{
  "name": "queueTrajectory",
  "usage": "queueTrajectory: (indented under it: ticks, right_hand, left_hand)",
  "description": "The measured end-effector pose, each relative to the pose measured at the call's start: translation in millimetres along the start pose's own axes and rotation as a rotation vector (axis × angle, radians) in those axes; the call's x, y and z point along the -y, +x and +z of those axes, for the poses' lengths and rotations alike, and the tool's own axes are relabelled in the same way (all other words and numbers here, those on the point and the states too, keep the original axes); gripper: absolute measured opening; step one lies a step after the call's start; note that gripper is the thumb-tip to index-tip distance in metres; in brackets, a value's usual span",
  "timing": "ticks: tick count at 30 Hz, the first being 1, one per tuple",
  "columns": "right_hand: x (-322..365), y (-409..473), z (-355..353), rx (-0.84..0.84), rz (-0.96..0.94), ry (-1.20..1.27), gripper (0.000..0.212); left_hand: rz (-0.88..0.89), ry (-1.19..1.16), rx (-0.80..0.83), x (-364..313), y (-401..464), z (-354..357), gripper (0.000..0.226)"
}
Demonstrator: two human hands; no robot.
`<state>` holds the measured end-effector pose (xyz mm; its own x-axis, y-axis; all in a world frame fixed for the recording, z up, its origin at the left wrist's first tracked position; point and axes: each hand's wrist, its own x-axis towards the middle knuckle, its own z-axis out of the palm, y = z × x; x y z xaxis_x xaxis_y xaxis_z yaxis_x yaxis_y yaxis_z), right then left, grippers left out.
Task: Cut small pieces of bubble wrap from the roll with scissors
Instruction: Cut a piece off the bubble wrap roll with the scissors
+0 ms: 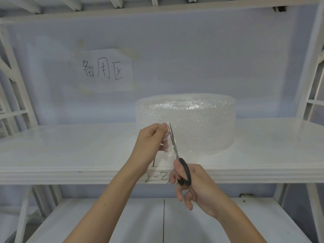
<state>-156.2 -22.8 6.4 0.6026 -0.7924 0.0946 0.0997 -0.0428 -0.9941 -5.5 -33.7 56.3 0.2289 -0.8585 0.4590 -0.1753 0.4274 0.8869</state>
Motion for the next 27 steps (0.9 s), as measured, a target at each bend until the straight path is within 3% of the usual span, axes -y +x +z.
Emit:
queueTrajectory:
  ticks: [27]
  right_hand:
    - [10,12,-7,-0.015,-0.025,-0.05,0.055]
  left_hand:
    - [0.004,-0.085,-0.009,7,-11,8,0.042]
